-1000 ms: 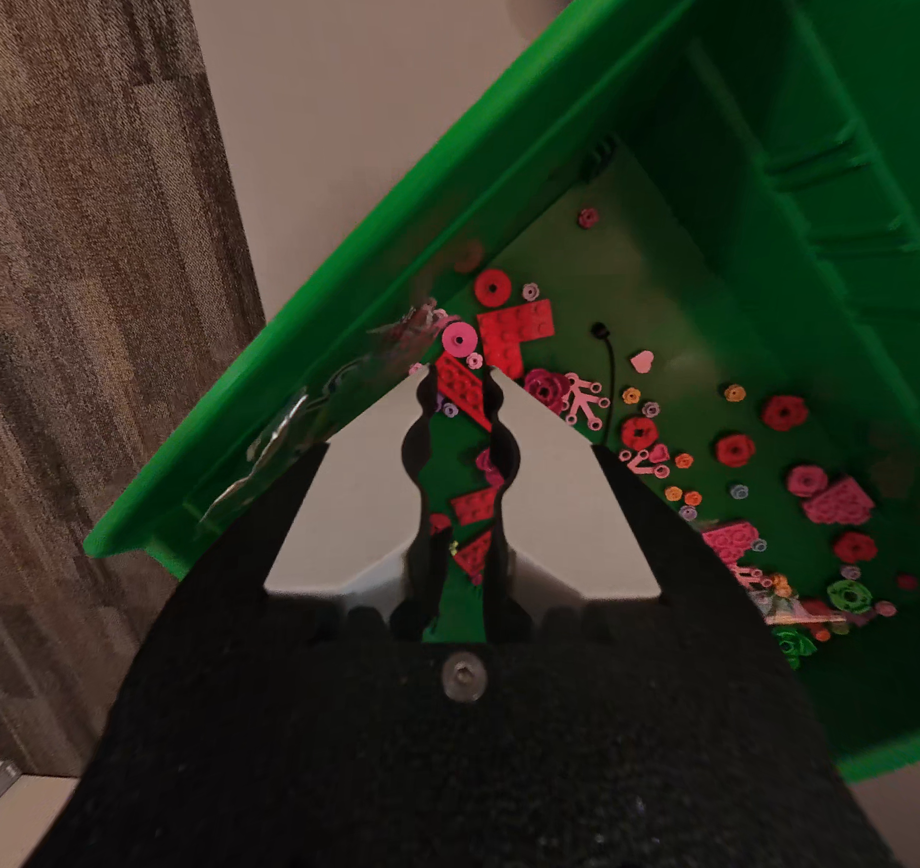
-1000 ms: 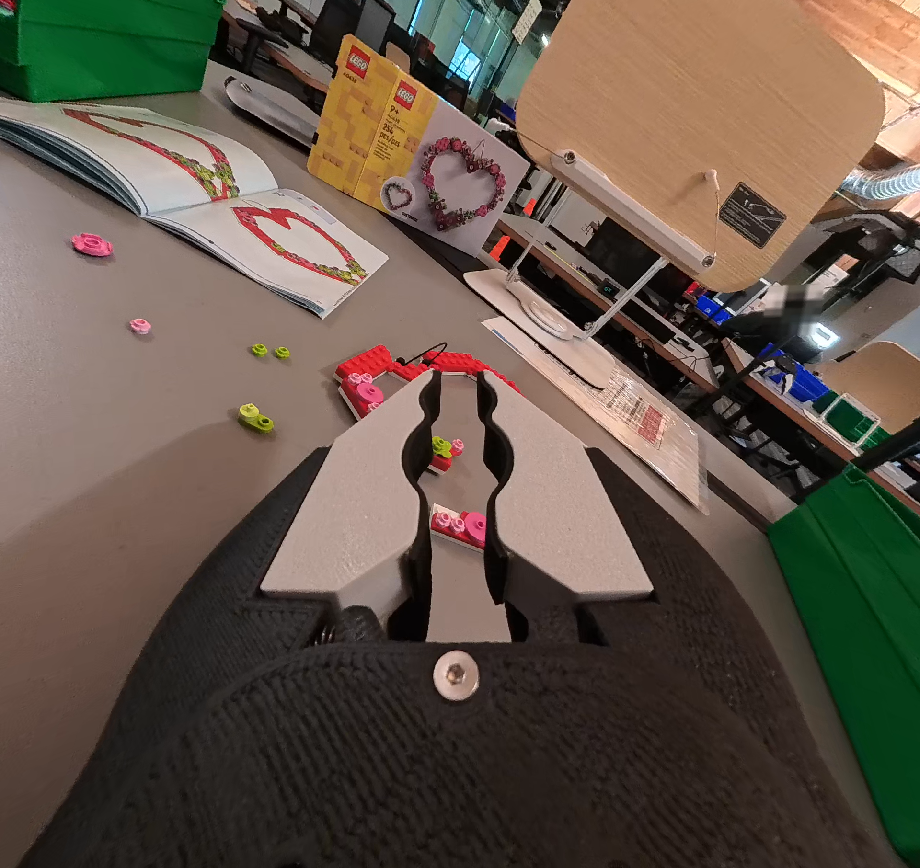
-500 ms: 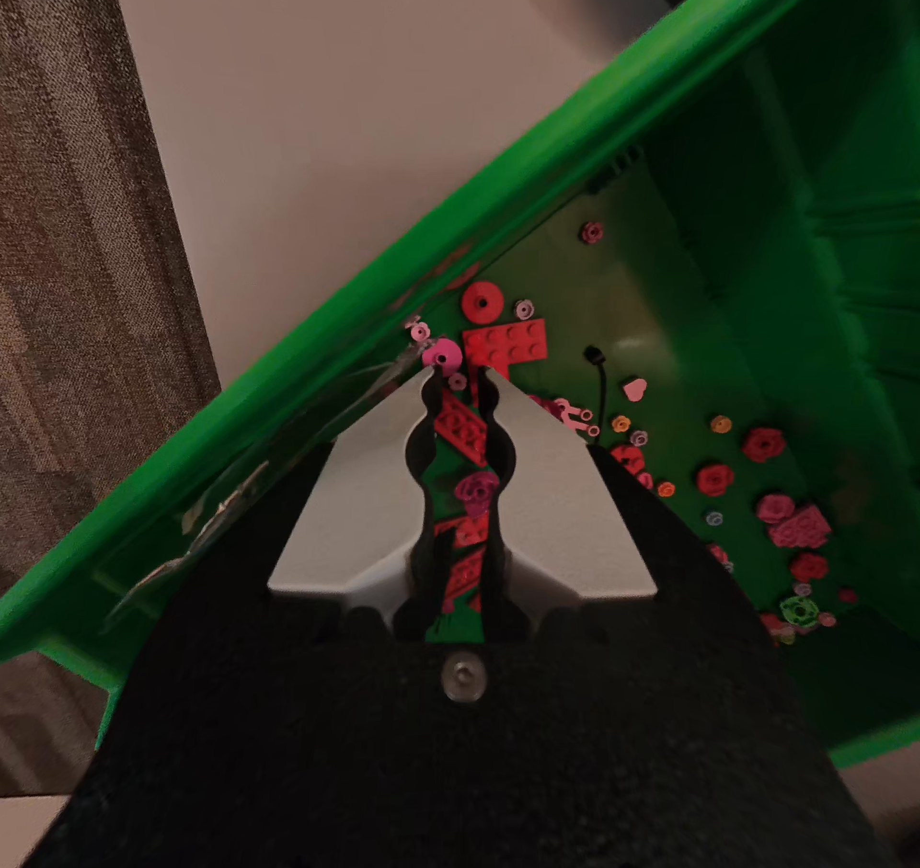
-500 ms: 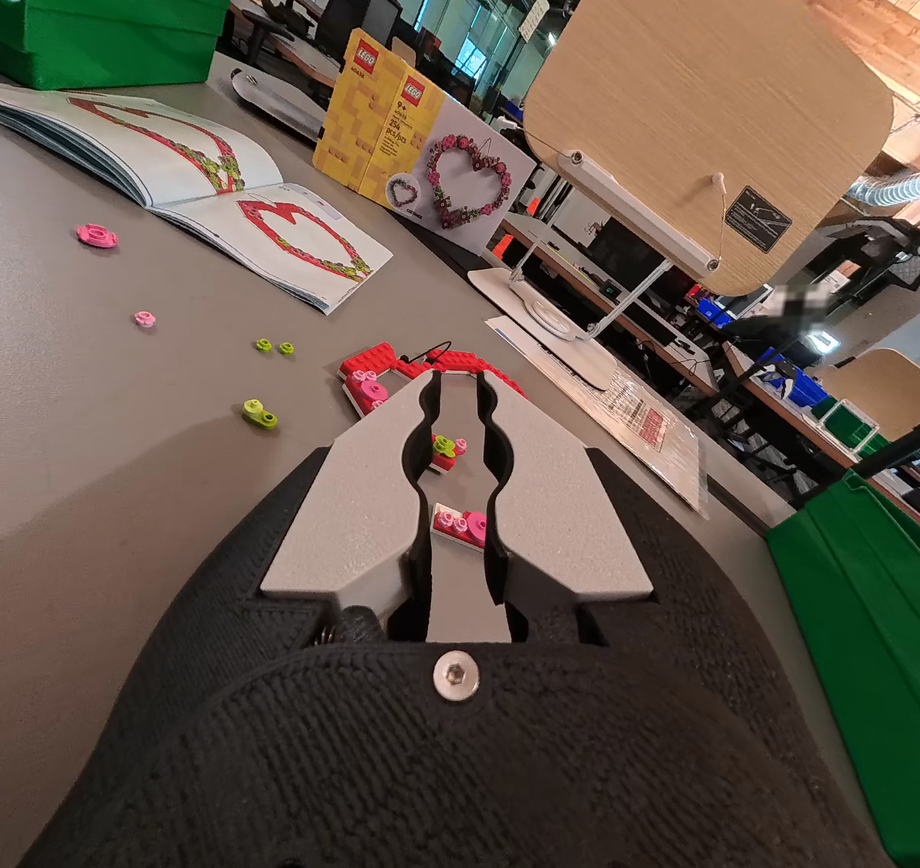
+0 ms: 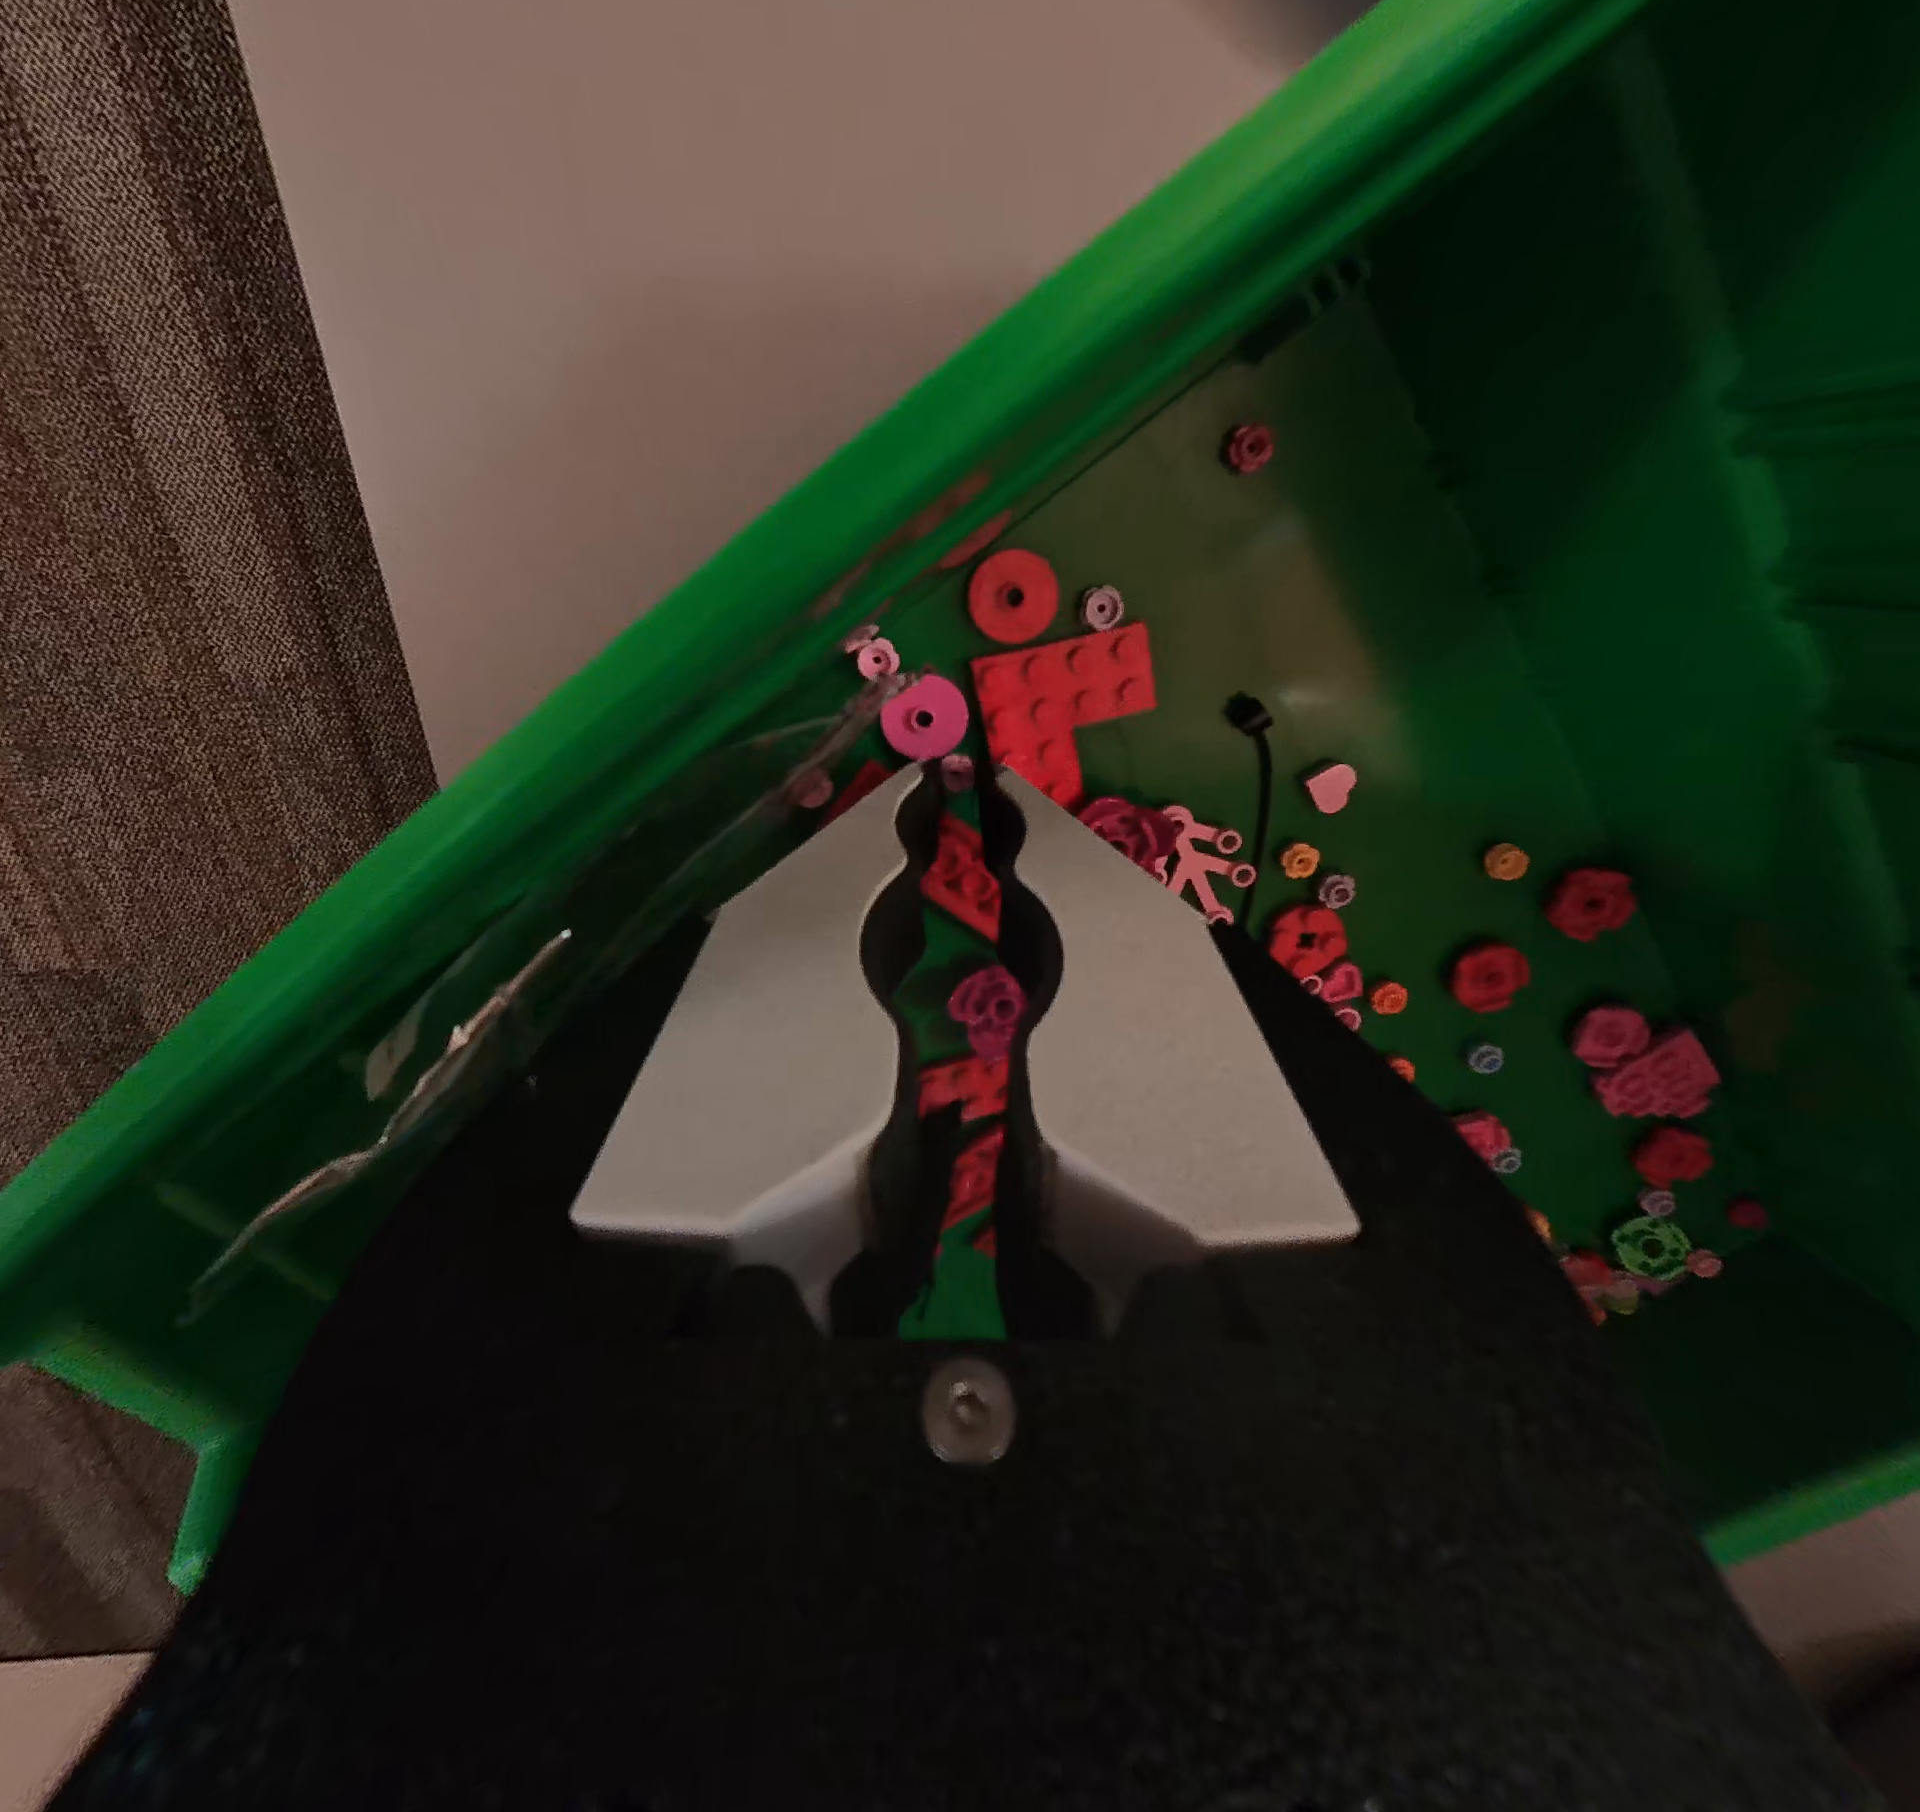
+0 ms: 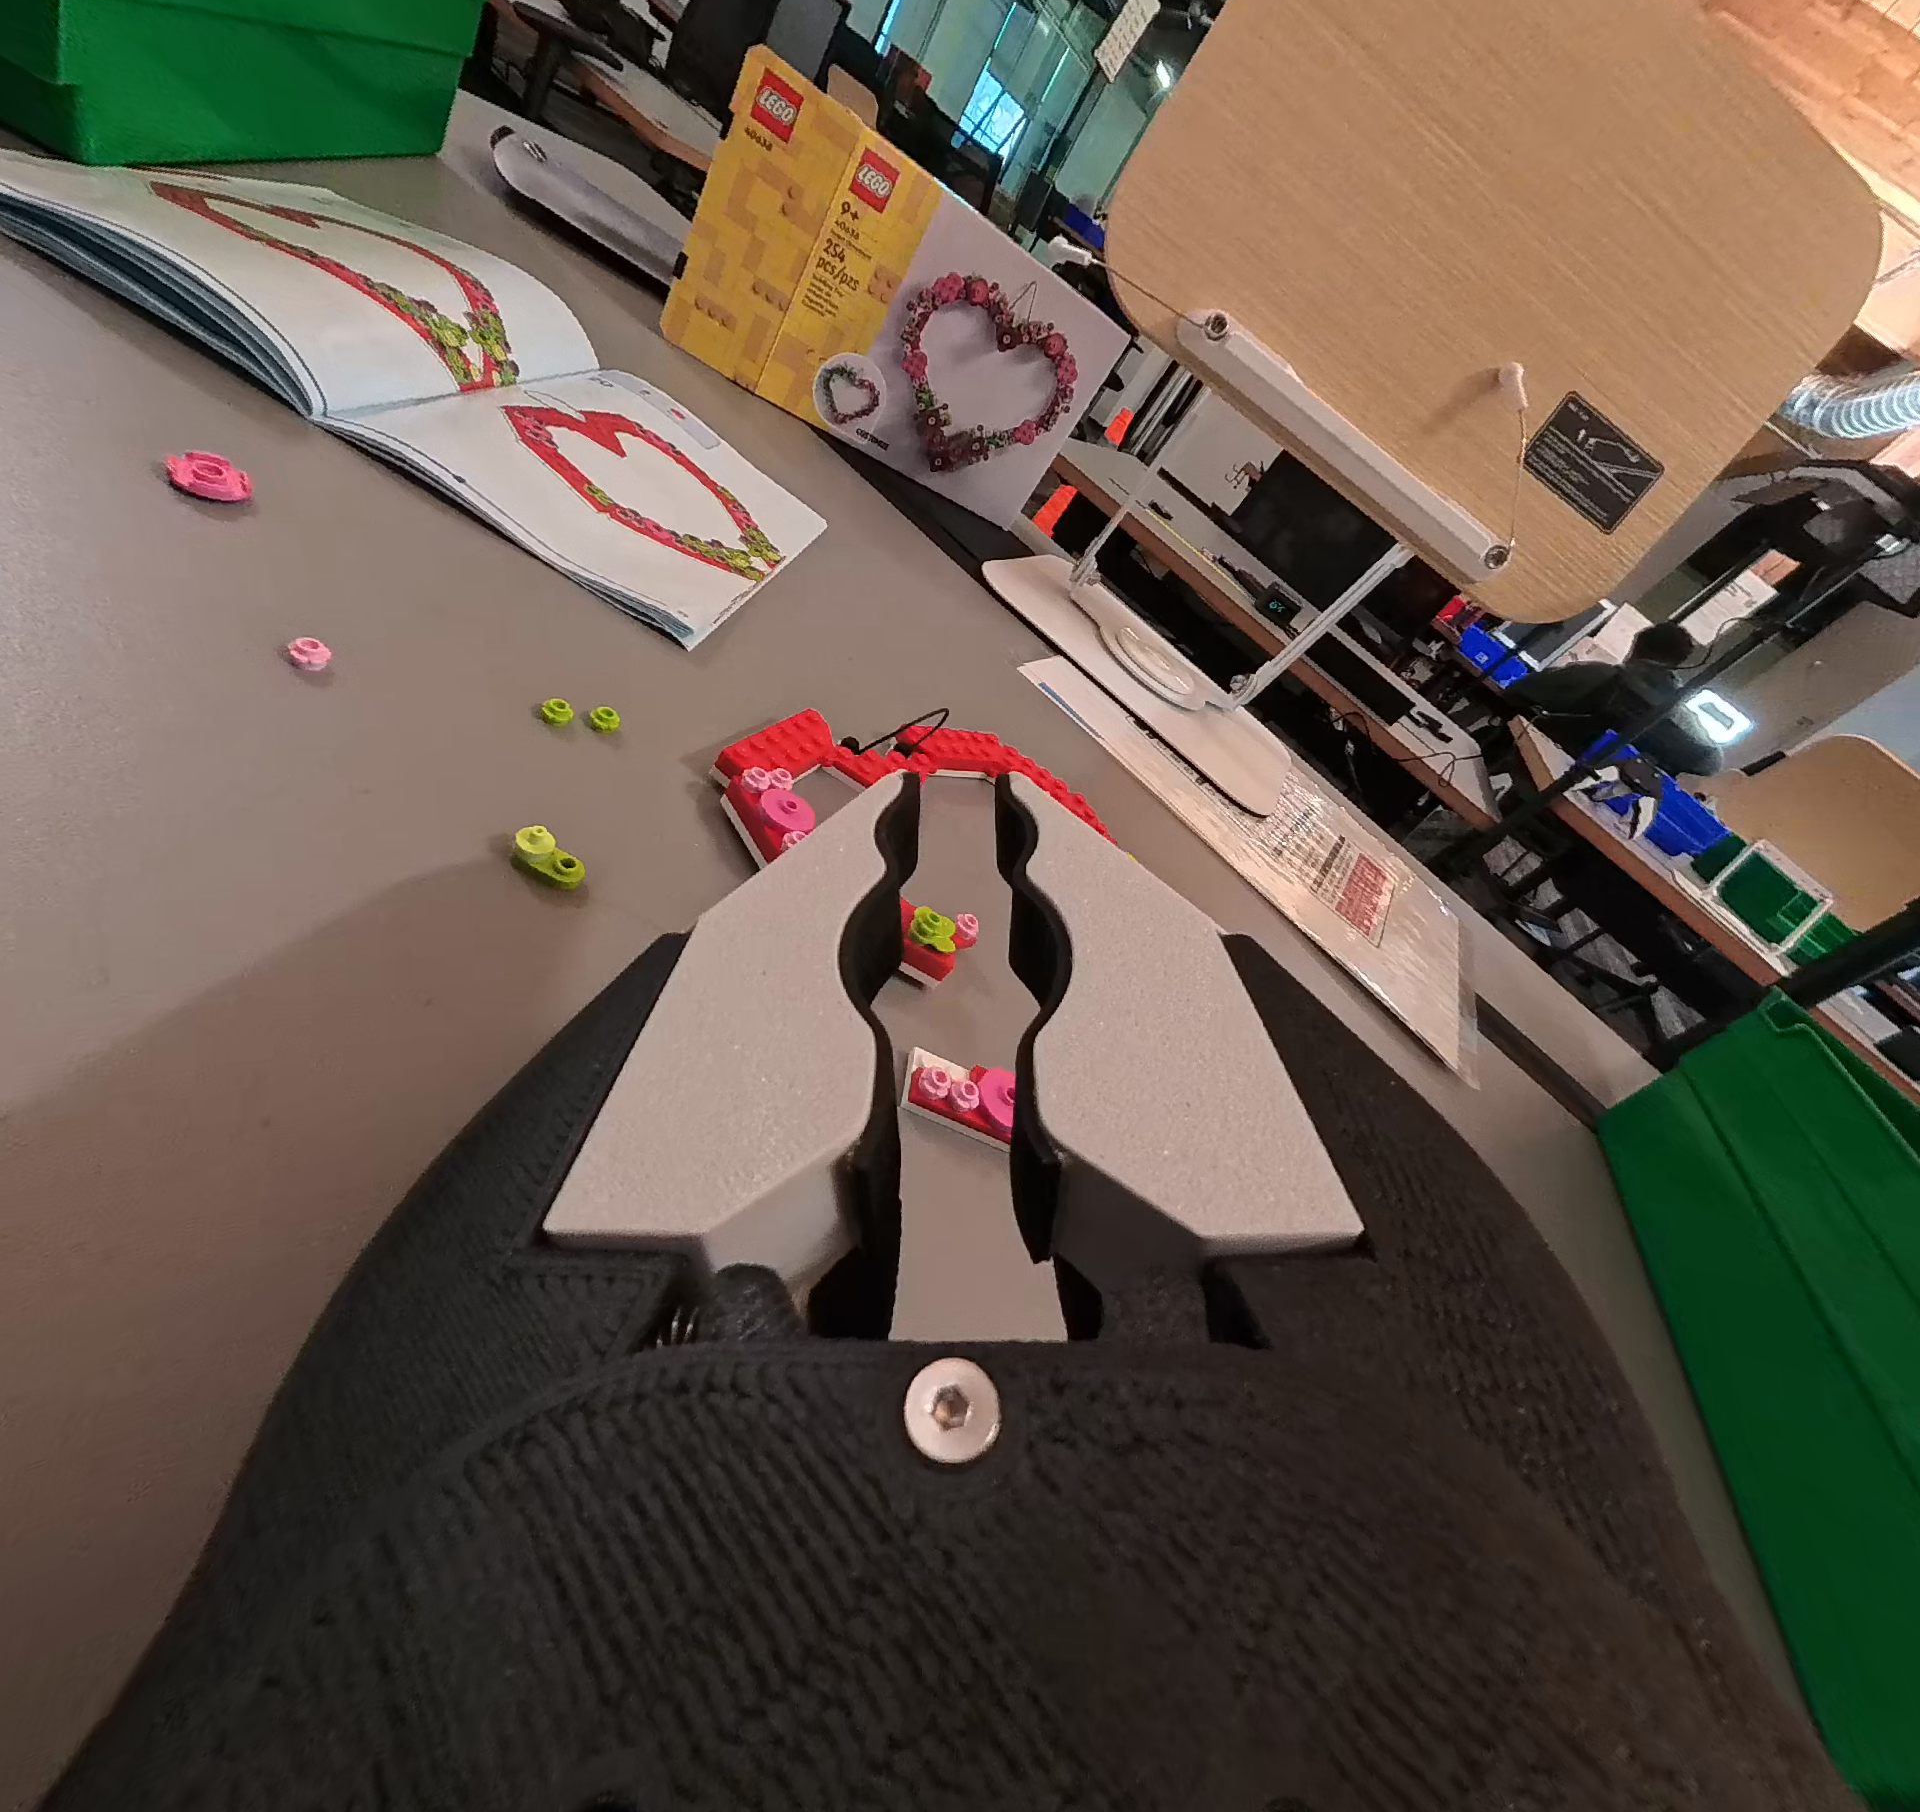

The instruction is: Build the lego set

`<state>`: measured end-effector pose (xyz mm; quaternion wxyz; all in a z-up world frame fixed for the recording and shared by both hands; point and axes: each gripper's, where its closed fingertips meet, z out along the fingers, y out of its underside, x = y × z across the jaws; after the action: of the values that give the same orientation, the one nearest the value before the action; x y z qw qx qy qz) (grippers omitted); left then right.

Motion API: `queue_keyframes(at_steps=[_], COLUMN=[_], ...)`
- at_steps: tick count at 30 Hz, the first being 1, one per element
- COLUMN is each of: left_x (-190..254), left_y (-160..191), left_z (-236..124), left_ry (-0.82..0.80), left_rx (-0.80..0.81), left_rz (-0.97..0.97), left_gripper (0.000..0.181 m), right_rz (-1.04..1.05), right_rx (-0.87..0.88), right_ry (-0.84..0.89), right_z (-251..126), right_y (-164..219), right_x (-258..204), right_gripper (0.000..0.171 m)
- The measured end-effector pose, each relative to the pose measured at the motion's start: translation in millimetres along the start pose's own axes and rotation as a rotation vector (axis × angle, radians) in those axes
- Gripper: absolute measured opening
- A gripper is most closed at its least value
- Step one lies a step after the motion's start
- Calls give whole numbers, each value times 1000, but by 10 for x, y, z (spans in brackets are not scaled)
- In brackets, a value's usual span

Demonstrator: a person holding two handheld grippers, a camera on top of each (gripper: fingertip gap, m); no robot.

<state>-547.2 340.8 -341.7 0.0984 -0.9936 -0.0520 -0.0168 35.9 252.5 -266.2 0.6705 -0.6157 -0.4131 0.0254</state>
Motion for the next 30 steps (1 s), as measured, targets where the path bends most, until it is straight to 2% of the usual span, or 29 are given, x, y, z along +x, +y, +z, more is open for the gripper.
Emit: queue_keyframes(at_steps=[10, 13, 15, 20, 24, 27, 30], left_x=[24, 156, 326, 963, 1696, 2252, 2840], left_y=[-2, -10, -63, -154, 0, 227, 505], left_z=[5, -121, -323, -1169, -1842, -1979, -1826], left_ry=[27, 70, 110, 215, 358, 372, 384], left_rx=[10, 48, 133, 457, 684, 723, 683], left_rz=[14, 37, 72, 213, 366, 512, 656], left_gripper=[5, 5, 5, 5, 5, 5, 5], right_rz=[-4, 2, 9, 37, 57, 53, 48], right_rx=[-1, 2, 5, 15, 35, 62, 85], right_ry=[-4, -4, -5, -9, -22, -20, -20], right_z=[1, -5, -12, -29, -62, -105, -150], right_y=[0, -3, -7, -19, -64, -137, -198], right_x=[-10, -7, -3, 14, -3, 1, -8], right_gripper=[13, 13, 13, 13, 13, 13, 13])
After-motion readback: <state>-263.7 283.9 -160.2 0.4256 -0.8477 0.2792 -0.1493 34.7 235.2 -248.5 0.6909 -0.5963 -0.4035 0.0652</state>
